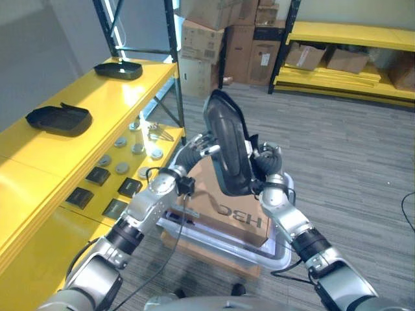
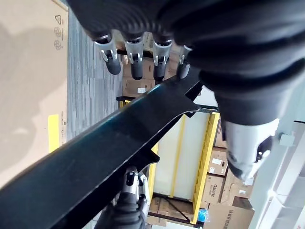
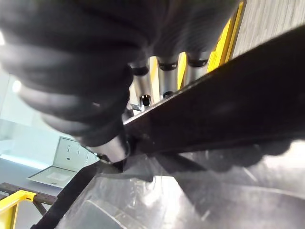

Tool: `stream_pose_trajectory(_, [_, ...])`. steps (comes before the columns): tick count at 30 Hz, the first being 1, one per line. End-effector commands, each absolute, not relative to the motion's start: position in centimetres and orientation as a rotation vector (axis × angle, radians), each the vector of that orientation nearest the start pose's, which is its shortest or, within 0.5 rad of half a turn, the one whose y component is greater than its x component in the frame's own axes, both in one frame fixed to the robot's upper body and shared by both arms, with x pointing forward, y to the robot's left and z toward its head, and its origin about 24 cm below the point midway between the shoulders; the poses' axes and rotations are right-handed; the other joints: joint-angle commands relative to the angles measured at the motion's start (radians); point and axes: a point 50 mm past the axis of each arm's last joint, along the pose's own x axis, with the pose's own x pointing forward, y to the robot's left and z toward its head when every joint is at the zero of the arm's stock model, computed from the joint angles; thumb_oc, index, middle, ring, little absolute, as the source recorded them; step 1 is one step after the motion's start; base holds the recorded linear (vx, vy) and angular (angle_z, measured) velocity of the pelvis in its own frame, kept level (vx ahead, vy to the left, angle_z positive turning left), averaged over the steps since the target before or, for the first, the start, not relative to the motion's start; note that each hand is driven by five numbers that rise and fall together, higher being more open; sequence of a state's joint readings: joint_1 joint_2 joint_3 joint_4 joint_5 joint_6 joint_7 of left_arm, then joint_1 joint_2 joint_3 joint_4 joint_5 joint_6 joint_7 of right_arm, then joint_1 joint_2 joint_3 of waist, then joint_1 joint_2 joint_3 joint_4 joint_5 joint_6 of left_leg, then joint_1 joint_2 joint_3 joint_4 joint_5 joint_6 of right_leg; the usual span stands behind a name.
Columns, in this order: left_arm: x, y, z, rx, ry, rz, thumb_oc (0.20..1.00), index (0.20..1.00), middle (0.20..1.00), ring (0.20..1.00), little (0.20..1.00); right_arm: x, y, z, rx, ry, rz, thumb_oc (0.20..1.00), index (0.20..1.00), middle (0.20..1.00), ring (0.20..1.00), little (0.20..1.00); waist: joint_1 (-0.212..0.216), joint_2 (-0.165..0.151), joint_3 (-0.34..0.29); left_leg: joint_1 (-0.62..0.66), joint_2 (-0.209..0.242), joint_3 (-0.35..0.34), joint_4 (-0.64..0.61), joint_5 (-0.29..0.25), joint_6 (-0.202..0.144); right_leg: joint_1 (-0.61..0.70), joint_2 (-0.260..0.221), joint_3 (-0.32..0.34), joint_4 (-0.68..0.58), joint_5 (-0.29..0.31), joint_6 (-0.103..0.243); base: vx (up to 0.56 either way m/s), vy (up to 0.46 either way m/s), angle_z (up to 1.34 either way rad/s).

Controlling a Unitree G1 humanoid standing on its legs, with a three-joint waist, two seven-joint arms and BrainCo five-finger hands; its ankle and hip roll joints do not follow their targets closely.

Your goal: Move parts from the plastic box to the shelf.

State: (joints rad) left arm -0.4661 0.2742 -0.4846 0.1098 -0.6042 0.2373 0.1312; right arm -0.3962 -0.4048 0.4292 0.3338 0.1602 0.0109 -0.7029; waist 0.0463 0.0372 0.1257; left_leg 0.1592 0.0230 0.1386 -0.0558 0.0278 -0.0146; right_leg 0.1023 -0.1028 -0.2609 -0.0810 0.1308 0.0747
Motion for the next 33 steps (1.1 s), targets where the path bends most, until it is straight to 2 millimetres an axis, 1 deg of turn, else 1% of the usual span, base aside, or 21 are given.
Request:
stream_pose_trajectory(1, [31.0,4.9,8.4,-0.008,0.112,-0.469,1.0,1.0,1.0,1.0,1.0,33.0,-14.7,10.8,-0.327,-0.279,-0.293,0.2,0.2,0.2,0.2,0.2,0.013,-0.026,-0.061,-0.052,0.033,0.012,0.072,-0.06,-0.021,0.019,-0.06,0.021,0.028,-0.069,0.1,0.0,0.0,0.0])
stream_pose_trajectory(2, [31.1,4.9,8.3,-0.005,0.115,-0.465,1.0,1.0,1.0,1.0,1.0,33.0,-14.7,10.8,-0.327,-0.279,-0.292,0.2,0.2,0.2,0.2,0.2,0.013,-0.027,-0.061,-0.052,0.033,0.012,0.072,-0.06,-0.021,0.019,-0.06,0.022,0.028,-0.069,0.1,0.0,0.0,0.0])
stream_pose_trajectory(3, [31.2,5.3,7.7,0.007,0.143,-0.445,1.0,1.0,1.0,1.0,1.0,33.0,-14.7,10.8,-0.326,-0.276,-0.293,0.2,0.2,0.2,0.2,0.2,0.013,-0.028,-0.062,-0.051,0.033,0.013,0.073,-0.061,-0.022,0.02,-0.059,0.024,0.027,-0.069,0.099,0.0,0.0,0.0])
stream_pose_trajectory(7, [31.3,5.5,6.4,-0.005,0.195,-0.425,1.0,1.0,1.0,1.0,1.0,33.2,-14.5,11.0,-0.327,-0.265,-0.297,0.2,0.2,0.2,0.2,0.2,0.014,-0.03,-0.061,-0.049,0.033,0.011,0.076,-0.062,-0.022,0.021,-0.058,0.026,0.028,-0.069,0.099,0.01,-0.003,0.0])
stream_pose_trajectory(10, [31.3,5.4,6.0,-0.015,0.197,-0.418,1.0,1.0,1.0,1.0,1.0,33.3,-14.3,10.8,-0.329,-0.261,-0.3,0.2,0.2,0.2,0.2,0.2,0.016,-0.03,-0.058,-0.051,0.032,0.009,0.081,-0.063,-0.023,0.021,-0.06,0.026,0.031,-0.068,0.1,0.0,0.0,0.0])
stream_pose_trajectory(12, [31.3,5.4,6.0,-0.026,0.189,-0.422,1.0,1.0,1.0,1.0,1.0,33.3,-14.2,10.8,-0.331,-0.263,-0.301,0.2,0.2,0.2,0.2,0.2,0.016,-0.03,-0.057,-0.051,0.032,0.007,0.081,-0.063,-0.023,0.021,-0.061,0.026,0.031,-0.068,0.1,0.0,0.0,0.0])
stream_pose_trajectory(15, [31.2,5.3,6.8,-0.049,0.146,-0.456,1.0,1.0,1.0,1.0,1.0,33.0,-14.1,10.2,-0.334,-0.258,-0.305,0.2,0.2,0.2,0.2,0.2,0.021,-0.029,-0.055,-0.052,0.031,0.005,0.082,-0.067,-0.023,0.02,-0.063,0.023,0.031,-0.068,0.101,0.0,0.0,0.0])
stream_pose_trajectory(20, [30.8,4.3,7.3,-0.062,0.118,-0.515,1.0,1.0,1.0,1.0,1.0,32.9,-14.0,9.2,-0.337,-0.254,-0.295,0.2,0.2,0.2,0.2,0.2,0.026,-0.026,-0.055,-0.05,0.03,0.004,0.081,-0.068,-0.022,0.022,-0.064,0.018,0.031,-0.068,0.101,0.0,0.0,0.0])
stream_pose_trajectory(24, [30.7,4.0,7.2,-0.076,0.113,-0.529,1.0,1.0,1.0,1.0,1.0,32.8,-14.3,8.6,-0.335,-0.247,-0.276,0.2,0.2,0.2,0.2,0.2,0.021,-0.028,-0.062,-0.045,0.031,0.008,0.076,-0.068,-0.022,0.025,-0.063,0.021,0.029,-0.069,0.1,0.0,0.0,0.0])
stream_pose_trajectory(26, [30.5,3.6,7.2,-0.074,0.107,-0.544,1.0,1.0,1.0,1.0,1.0,32.7,-14.1,8.5,-0.334,-0.246,-0.262,0.2,0.2,0.2,0.2,0.2,0.015,-0.031,-0.066,-0.043,0.033,0.014,0.074,-0.067,-0.022,0.025,-0.06,0.026,0.027,-0.07,0.099,0.0,0.0,0.0])
stream_pose_trajectory(33, [30.2,3.2,6.3,-0.044,0.129,-0.575,1.0,1.0,1.0,1.0,1.0,32.9,-13.8,8.7,-0.32,-0.24,-0.264,0.2,0.2,0.2,0.2,0.2,0.008,-0.033,-0.069,-0.042,0.032,0.017,0.076,-0.07,-0.02,0.022,-0.059,0.033,0.032,-0.072,0.099,0.0,-0.001,0.0])
